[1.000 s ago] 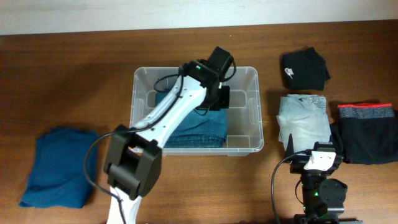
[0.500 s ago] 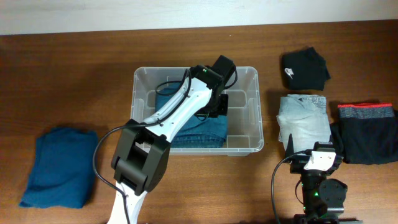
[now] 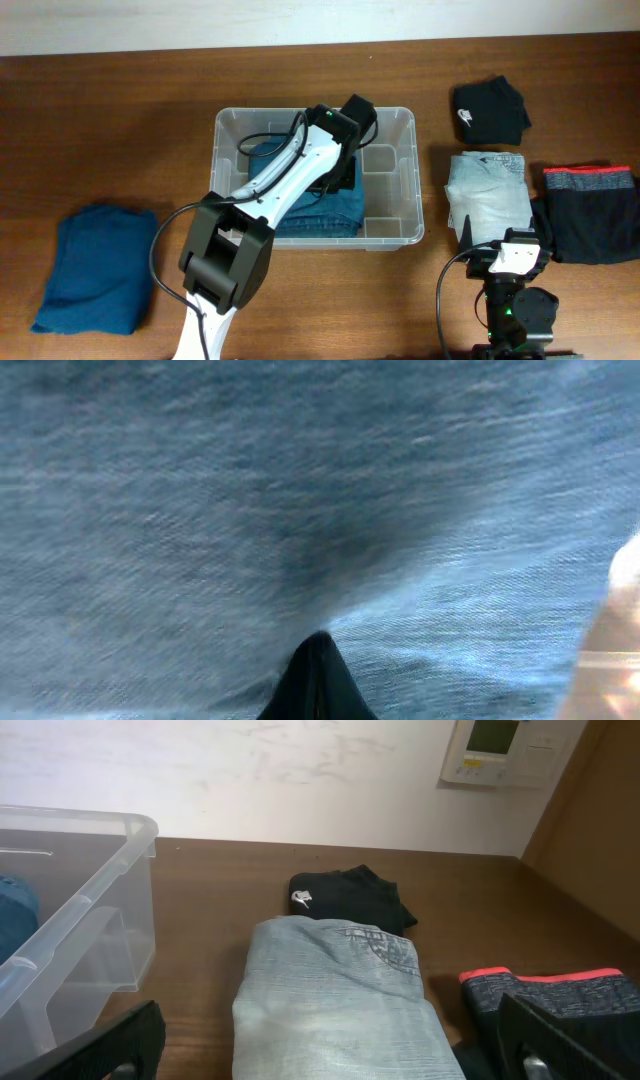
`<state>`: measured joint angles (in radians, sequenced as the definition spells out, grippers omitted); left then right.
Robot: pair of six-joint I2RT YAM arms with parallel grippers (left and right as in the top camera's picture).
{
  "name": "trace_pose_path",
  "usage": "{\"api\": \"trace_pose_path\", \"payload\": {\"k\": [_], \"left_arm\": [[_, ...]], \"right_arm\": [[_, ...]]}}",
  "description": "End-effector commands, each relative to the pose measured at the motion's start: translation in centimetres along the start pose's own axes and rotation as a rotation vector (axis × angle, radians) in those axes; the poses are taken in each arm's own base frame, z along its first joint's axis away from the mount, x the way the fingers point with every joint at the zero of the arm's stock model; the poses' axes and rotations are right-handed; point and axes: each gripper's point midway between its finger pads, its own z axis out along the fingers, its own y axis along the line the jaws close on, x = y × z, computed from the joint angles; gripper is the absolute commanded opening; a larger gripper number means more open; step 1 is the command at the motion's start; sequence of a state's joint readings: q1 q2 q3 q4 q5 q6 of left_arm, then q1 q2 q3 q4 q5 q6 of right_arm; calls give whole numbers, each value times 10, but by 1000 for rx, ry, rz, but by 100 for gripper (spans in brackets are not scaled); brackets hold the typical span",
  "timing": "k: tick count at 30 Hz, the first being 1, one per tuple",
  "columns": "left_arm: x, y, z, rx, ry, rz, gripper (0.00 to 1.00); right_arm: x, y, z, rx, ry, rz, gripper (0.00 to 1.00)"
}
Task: Pack container
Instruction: 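Press and flatten the jeans inside the box with the left gripper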
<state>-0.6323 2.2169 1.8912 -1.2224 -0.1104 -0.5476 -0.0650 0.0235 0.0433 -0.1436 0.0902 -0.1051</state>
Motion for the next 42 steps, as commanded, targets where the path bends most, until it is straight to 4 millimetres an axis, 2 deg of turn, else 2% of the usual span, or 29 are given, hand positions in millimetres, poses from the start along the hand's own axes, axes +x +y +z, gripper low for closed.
{"api": "trace_pose_path", "payload": {"k": [1, 13, 21, 30, 37, 42], "left_arm": [[-10, 28, 1, -83, -21, -56, 1], [-16, 52, 9, -100, 10, -111, 1], [-7, 57, 23, -123, 53, -119, 1], [-7, 61, 21, -145, 47, -116, 1], [-20, 56, 3, -119, 12, -86, 1], [-44, 49, -37, -74, -72, -72, 1]], "right_arm": [[4, -6, 0, 30, 20, 4, 98], [4, -6, 0, 30, 20, 4, 98], [4, -6, 0, 30, 20, 4, 98], [4, -6, 0, 29, 20, 4, 98], [4, -6, 0, 30, 20, 4, 98], [4, -6, 0, 30, 20, 4, 99]]}}
